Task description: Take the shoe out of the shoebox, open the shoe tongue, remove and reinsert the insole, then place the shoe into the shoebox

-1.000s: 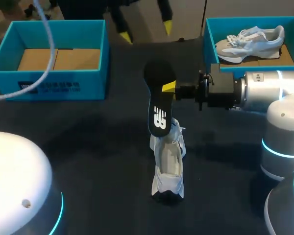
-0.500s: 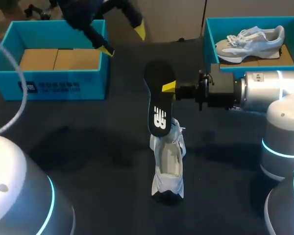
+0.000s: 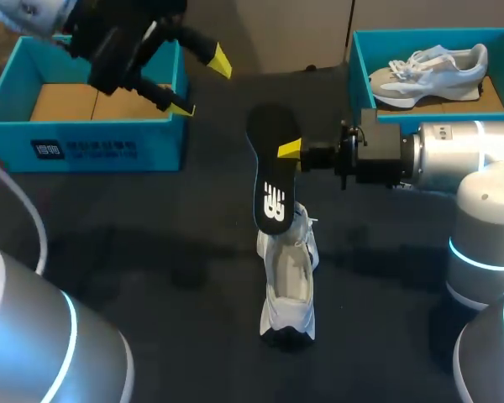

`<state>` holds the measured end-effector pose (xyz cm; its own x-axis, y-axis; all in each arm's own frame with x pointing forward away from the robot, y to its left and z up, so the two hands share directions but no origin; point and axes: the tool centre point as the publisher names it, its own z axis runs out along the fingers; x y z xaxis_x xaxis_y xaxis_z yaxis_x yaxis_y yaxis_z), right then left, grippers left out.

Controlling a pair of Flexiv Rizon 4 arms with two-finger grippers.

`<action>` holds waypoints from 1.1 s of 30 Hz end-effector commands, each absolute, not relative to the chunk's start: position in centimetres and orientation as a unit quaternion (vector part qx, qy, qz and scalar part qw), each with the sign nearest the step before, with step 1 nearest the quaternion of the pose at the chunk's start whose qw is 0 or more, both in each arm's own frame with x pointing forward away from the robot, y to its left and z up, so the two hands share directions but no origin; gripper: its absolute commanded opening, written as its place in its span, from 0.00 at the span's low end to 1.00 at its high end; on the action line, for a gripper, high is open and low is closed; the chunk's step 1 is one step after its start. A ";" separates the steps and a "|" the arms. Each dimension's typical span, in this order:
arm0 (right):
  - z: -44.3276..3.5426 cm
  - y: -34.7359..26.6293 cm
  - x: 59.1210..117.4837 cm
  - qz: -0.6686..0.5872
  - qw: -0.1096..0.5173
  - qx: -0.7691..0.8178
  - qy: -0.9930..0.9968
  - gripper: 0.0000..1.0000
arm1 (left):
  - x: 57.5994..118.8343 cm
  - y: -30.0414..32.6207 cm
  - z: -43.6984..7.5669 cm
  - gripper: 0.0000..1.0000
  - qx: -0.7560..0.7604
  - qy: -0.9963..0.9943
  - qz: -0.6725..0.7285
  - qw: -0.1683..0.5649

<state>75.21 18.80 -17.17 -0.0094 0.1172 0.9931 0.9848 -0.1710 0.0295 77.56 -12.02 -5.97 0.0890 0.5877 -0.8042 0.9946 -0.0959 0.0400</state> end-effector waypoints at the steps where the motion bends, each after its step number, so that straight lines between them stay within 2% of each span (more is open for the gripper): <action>1: -17.3 19.0 75.2 -0.517 0.419 -0.565 -0.488 0.00 | 77.0 -11.9 -6.8 1.00 0.602 0.543 -0.409 0.420; 18: -17.3 19.0 75.2 -0.517 0.419 -0.565 -0.488 0.00 | 79.0 -10.6 -10.8 1.00 0.527 0.528 -0.459 0.483; 33: -17.3 19.0 75.2 -0.517 0.419 -0.565 -0.488 0.00 | 79.0 -10.6 -10.9 1.00 0.518 0.531 -0.460 0.488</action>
